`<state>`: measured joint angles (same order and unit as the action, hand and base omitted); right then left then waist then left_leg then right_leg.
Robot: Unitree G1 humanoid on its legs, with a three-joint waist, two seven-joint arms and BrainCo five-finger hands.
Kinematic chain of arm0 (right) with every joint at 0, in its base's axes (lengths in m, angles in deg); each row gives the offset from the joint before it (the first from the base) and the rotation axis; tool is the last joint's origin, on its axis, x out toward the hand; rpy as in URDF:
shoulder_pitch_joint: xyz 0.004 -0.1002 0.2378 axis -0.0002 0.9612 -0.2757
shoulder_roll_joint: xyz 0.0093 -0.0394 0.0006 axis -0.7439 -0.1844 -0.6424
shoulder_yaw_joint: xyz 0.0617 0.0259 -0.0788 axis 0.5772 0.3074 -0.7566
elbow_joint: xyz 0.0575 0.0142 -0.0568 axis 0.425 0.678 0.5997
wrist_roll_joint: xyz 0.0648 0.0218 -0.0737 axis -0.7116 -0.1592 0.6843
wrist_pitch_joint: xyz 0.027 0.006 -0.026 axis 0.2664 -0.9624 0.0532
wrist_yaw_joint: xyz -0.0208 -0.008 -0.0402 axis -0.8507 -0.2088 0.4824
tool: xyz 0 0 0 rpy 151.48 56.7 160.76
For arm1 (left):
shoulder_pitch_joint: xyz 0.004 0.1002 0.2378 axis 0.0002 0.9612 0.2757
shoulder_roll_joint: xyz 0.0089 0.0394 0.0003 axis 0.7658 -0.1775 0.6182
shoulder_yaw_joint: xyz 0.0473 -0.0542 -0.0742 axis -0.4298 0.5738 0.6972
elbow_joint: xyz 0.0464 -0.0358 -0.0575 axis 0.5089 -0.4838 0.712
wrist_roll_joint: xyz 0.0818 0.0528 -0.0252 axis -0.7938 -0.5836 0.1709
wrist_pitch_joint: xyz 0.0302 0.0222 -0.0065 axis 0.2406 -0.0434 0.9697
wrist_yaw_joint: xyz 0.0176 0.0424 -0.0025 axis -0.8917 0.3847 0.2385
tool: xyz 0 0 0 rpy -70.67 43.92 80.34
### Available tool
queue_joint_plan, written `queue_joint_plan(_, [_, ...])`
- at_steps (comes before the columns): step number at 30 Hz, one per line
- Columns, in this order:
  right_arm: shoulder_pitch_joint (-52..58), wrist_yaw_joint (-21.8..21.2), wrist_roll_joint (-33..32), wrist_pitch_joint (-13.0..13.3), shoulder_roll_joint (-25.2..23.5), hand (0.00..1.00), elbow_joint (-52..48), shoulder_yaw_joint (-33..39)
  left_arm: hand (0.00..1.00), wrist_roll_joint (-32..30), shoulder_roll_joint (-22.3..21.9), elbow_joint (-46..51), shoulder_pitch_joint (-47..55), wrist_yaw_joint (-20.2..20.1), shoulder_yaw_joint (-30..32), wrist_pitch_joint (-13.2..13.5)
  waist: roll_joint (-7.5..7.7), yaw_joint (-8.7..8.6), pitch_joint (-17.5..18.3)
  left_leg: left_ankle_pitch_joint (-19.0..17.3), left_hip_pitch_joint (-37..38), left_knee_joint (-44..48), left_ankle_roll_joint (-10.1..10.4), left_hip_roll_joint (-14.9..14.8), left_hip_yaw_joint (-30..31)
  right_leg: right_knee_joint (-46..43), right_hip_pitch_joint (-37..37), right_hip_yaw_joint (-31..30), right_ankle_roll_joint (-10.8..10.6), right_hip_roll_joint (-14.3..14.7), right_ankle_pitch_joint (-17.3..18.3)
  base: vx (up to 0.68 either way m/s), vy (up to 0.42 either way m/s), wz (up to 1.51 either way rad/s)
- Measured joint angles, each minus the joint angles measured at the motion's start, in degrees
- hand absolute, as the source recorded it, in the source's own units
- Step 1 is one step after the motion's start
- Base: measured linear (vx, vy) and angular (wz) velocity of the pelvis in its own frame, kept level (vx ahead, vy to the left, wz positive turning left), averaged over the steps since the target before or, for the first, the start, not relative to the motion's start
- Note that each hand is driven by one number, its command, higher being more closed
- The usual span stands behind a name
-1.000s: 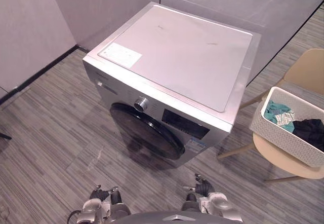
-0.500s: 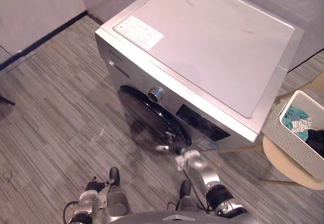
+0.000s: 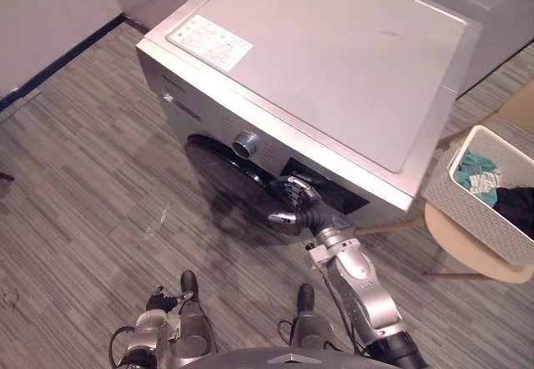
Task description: Pick up the laundry basket with both hands and put the clothes into the washing machine.
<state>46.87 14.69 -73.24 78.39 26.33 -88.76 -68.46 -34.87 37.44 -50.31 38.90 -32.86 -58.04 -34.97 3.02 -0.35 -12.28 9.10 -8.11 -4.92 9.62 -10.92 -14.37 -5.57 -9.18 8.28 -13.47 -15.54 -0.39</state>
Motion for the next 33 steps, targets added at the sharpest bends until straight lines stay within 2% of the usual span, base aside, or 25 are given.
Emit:
queue_joint_plan(2, [2.38,-1.06,-0.52,0.80,0.28,0.00,-0.01,0.06,0.00,0.00,0.13,0.01,0.00,-0.01,-0.07,0.02,0.20,-0.43,-0.05,0.00,-0.49,0.00,0.05,0.02,-0.03,-0.05,-0.58,-0.12,0.18,-0.02,-0.11,-0.05,0.008,-0.04])
queue_joint_plan(9, [10.48,-3.67,0.65,0.68,0.89,0.00,1.88,-0.19,0.00,0.02,0.83,0.41,-0.01,-0.29,-0.81,0.20,1.00,-1.01,-0.39,0.36,-0.89,0.03,-0.28,0.22,0.10,-0.13,-0.76,-0.12,-0.42,-0.12,-0.61,-0.01,0.001,0.01])
queue_joint_plan(12, [9.23,-3.57,1.98,0.62,0.89,0.00,6.27,-0.74,0.00,0.01,0.98,0.31,-0.01,-0.37,-1.57,0.19,0.97,-1.07,-0.40,0.39,-0.78,0.12,-0.26,0.22,0.02,-0.09,-0.76,-0.16,-0.44,-0.14,-0.62,0.01,0.000,-0.01])
queue_joint_plan(15, [2.36,-3.13,3.28,0.48,0.77,0.00,14.02,-3.72,0.00,0.02,1.02,0.41,-0.02,-0.34,-2.18,0.23,0.83,-0.81,-0.49,0.42,-0.78,0.34,-0.26,0.24,0.02,-0.09,-0.75,-0.16,-0.48,-0.17,-0.64,0.00,0.000,0.00])
queue_joint_plan(18, [-8.27,-1.17,5.17,-0.48,0.12,0.00,24.71,-7.68,0.00,0.09,0.78,0.80,-0.32,0.09,-3.56,0.76,-0.20,0.35,-1.13,0.66,-0.93,0.33,-0.42,0.38,0.25,-0.12,-0.72,0.04,-0.58,-0.31,-0.75,-0.02,0.005,0.04])
queue_joint_plan(21, [-20.95,2.05,5.15,-1.50,-2.35,0.00,37.72,-7.34,0.00,1.31,-0.12,2.59,-0.53,0.46,-4.91,0.87,-2.61,2.10,-2.99,1.21,-1.57,0.29,-0.75,0.76,1.50,-0.19,-0.68,0.82,-0.63,-0.61,-0.82,-0.03,0.008,0.14])
queue_joint_plan(24, [-28.56,4.30,5.07,-2.81,-3.23,0.00,46.30,-7.32,0.00,3.39,-1.26,3.18,-1.10,1.27,-5.09,1.04,-4.45,2.65,-4.61,1.97,-3.19,0.34,-1.06,1.35,3.53,-0.32,-0.40,3.11,-0.82,-1.17,-0.93,-0.03,0.009,0.38])
queue_joint_plan(25, [-30.19,5.56,5.08,-3.53,-3.98,0.00,48.09,-7.41,0.00,4.21,-1.32,3.31,-1.58,1.57,-5.08,1.07,-4.55,3.20,-5.51,2.11,-3.23,0.34,-1.07,1.47,4.04,-0.26,0.25,3.86,-0.83,-1.29,-0.92,-0.01,0.014,0.33])
queue_joint_plan(27, [-30.33,6.52,5.07,-4.25,-5.21,0.00,47.88,-7.75,0.00,5.11,-1.26,3.51,-1.73,1.81,-4.99,1.20,-4.26,3.62,-5.80,2.15,-3.35,0.35,-1.05,1.55,4.87,0.02,1.05,4.98,-0.85,-1.33,-0.90,0.01,0.007,0.25])
queue_joint_plan(29, [-29.95,6.42,4.89,-4.37,-5.88,0.00,45.80,-12.36,0.00,5.85,-1.15,3.97,-1.73,2.12,-4.46,1.24,-3.54,3.86,-6.22,2.15,-3.10,0.34,-1.04,1.78,5.41,0.09,1.98,5.80,-0.96,-1.55,-0.64,0.02,0.003,0.21])
queue_joint_plan(33, [-26.33,4.07,3.80,-4.25,-6.24,0.00,39.10,-20.71,0.00,5.81,-1.49,3.49,-1.73,2.67,-2.74,1.12,-3.16,3.62,-6.30,2.13,-2.43,0.25,-1.04,2.29,6.31,0.07,3.51,6.73,-1.28,-2.10,-0.23,0.00,0.010,0.14])
